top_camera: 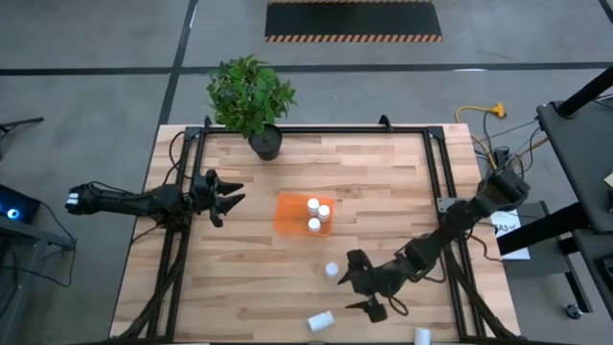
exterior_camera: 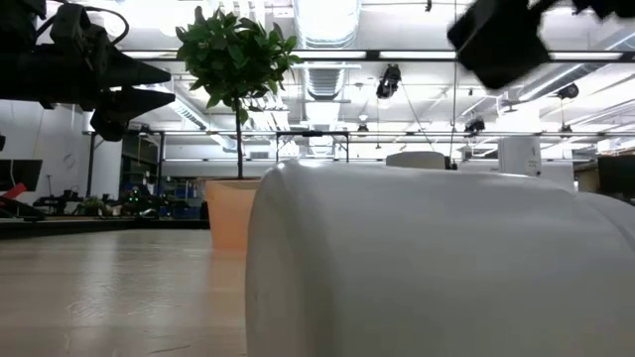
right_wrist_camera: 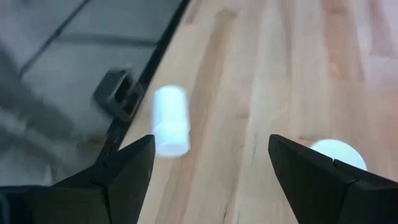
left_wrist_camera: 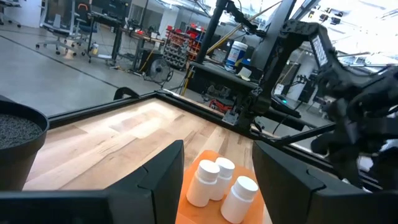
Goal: Pick and place pill bottles into a basket
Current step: Adjust the white pill bottles on the table
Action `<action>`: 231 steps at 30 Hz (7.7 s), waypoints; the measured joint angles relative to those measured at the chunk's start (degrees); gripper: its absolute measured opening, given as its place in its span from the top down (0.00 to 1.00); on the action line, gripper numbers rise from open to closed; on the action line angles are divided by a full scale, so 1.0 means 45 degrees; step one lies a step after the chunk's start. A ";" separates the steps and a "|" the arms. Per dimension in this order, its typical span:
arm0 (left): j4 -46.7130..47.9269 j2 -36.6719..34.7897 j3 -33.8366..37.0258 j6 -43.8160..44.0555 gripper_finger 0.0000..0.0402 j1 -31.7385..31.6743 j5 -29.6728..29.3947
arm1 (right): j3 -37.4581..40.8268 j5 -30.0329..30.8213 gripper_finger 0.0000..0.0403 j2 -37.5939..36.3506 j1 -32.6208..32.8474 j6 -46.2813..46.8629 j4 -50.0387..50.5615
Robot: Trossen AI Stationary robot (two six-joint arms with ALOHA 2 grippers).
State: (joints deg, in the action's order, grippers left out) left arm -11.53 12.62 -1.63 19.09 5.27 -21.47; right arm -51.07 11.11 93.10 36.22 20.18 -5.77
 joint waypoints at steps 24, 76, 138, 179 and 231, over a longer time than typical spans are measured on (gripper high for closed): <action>-0.0002 0.0015 0.0000 0.0000 0.57 0.0001 0.0000 | -0.5004 -0.2109 0.24 0.4223 -0.0024 -0.0115 0.3555; 0.0004 0.0000 0.0000 0.0000 0.57 0.0003 0.0000 | -0.5250 -0.1466 0.41 0.5411 0.0087 0.4907 0.3070; 0.0002 0.0000 0.0000 0.0000 0.57 0.0003 0.0000 | -0.5250 -0.3431 0.42 0.5397 -0.0669 -0.3526 0.2819; 0.0019 0.0010 0.0000 0.0000 0.57 0.0002 0.0000 | -1.0213 -0.4121 0.42 0.7076 -0.1175 -0.6410 0.9622; 0.0004 0.0214 0.0000 0.0000 0.57 0.0002 0.0000 | -1.6671 -0.1811 0.44 0.9876 -0.1125 2.2251 1.4662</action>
State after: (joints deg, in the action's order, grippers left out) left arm -11.51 13.58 -1.63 19.09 5.28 -21.47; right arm -126.09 2.96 137.54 31.16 120.31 60.21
